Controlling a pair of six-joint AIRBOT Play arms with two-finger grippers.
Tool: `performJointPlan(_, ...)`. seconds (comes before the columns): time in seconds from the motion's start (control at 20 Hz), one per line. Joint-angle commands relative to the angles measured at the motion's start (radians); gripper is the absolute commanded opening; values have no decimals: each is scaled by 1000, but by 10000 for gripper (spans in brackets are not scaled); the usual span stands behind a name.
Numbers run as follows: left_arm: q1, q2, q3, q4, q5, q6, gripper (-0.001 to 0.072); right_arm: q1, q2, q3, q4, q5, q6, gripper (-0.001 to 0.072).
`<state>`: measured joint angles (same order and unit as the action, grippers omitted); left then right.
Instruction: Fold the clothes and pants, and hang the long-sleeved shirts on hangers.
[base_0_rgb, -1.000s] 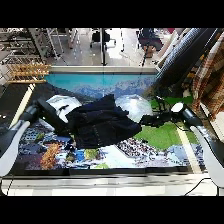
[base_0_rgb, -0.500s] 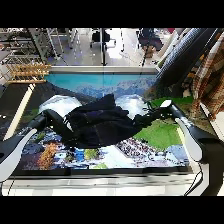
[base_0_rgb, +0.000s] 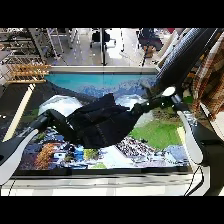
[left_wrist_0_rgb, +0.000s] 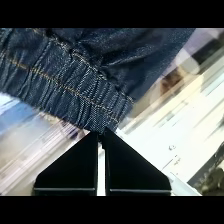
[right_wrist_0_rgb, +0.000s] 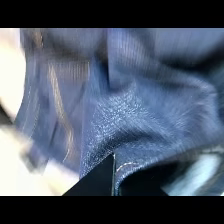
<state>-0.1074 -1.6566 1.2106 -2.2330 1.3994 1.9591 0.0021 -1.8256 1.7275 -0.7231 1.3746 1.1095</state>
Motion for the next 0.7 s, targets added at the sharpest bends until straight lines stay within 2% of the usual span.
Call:
performJointPlan(0.0,69,37,0,5,13,47,11,24,49,52,-34,-296,53,31)
performJointPlan(0.05,93,43,0,6,14,46,11,48,42,52,-51,-370,57,33)
performJointPlan(0.1,118,44,0,6,13,46,11,78,31,52,-77,-426,57,82)
performJointPlan(0.2,159,43,0,6,10,46,11,132,-3,52,-131,-447,61,492)
performJointPlan(0.25,180,43,0,6,9,46,11,150,-18,52,-187,-415,70,504)
performJointPlan(0.35,226,43,0,6,10,46,11,143,-25,52,-328,-315,151,505)
performJointPlan(0.4,252,43,0,6,10,46,11,121,-23,52,-356,-242,149,505)
performJointPlan(0.5,297,43,0,6,10,46,11,42,-20,52,-334,-37,105,502)
performJointPlan(0.65,334,43,0,6,10,46,12,-63,-8,-8,-240,230,102,461)
